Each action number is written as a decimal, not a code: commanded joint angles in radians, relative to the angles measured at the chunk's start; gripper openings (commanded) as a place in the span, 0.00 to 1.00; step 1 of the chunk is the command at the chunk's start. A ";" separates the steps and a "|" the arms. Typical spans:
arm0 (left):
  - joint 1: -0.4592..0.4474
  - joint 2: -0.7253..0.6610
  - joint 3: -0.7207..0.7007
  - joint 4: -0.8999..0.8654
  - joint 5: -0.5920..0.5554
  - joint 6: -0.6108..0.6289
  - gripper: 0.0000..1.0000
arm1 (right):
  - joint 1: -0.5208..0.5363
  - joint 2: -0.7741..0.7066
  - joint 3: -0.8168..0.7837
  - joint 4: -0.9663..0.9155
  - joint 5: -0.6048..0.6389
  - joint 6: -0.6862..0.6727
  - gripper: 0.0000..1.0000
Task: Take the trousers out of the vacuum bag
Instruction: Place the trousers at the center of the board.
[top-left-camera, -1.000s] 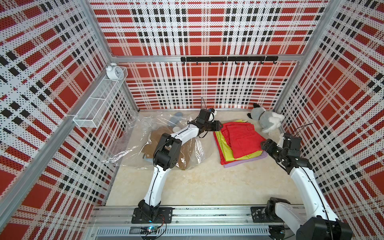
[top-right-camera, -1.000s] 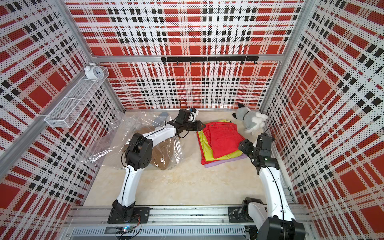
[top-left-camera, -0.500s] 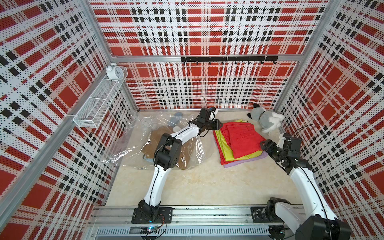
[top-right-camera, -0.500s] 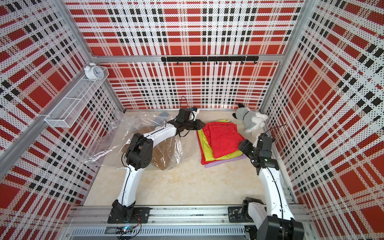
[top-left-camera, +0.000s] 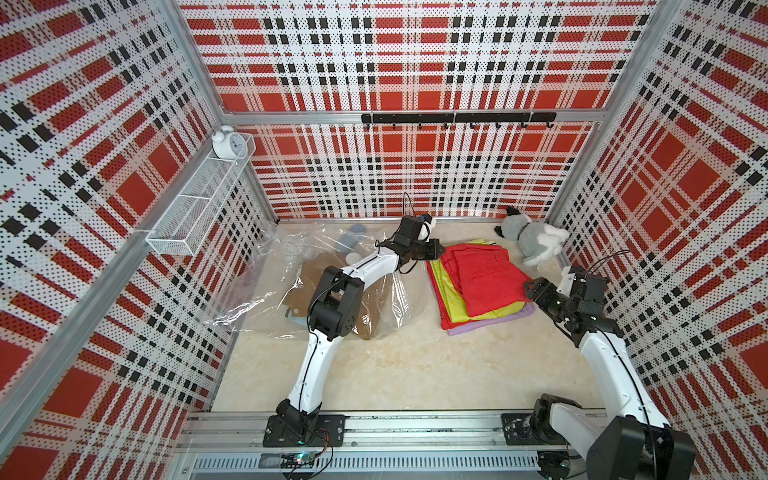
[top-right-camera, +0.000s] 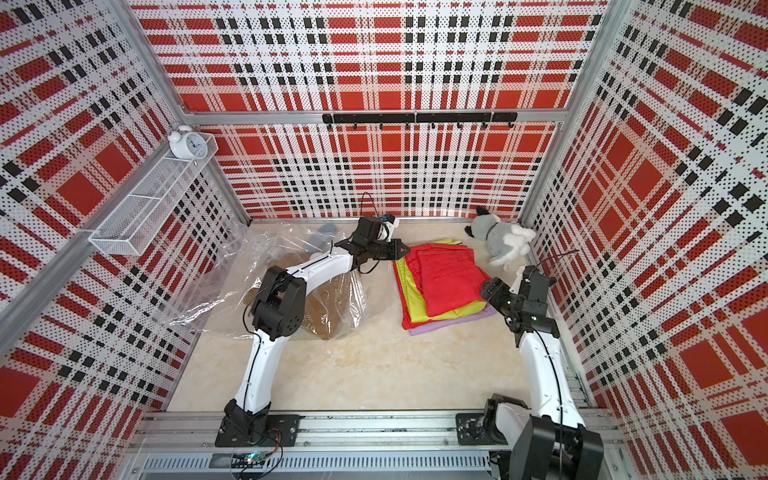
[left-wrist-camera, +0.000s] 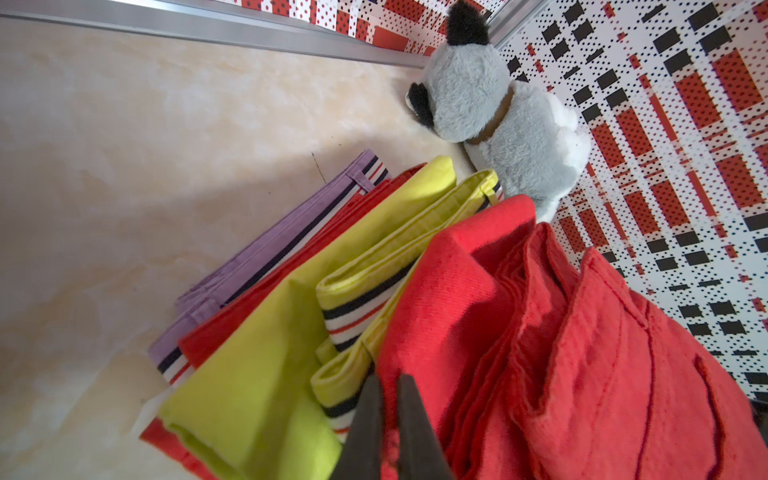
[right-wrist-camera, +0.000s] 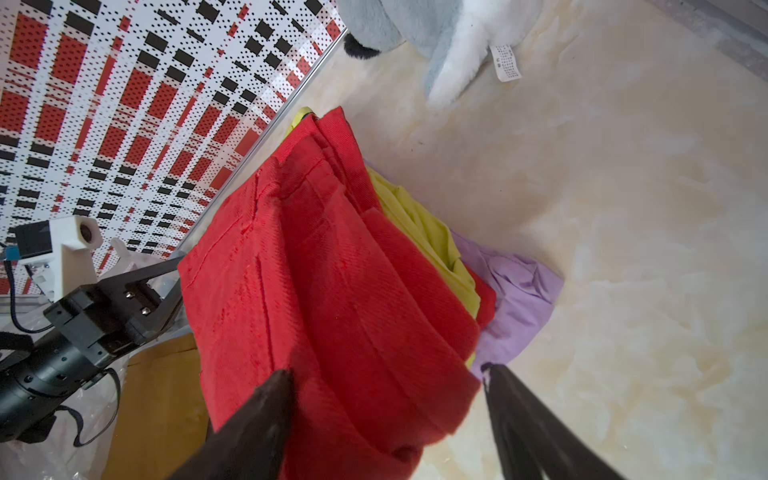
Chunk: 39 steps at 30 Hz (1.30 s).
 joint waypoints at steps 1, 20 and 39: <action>0.010 -0.011 0.012 0.029 0.011 0.000 0.06 | -0.013 0.033 -0.021 0.090 -0.077 -0.005 0.61; 0.078 -0.031 0.085 0.029 0.038 -0.014 0.00 | -0.013 0.060 0.096 0.039 -0.195 -0.147 0.05; 0.136 0.024 0.196 -0.003 0.091 -0.016 0.01 | 0.014 0.139 0.148 0.071 -0.224 -0.162 0.08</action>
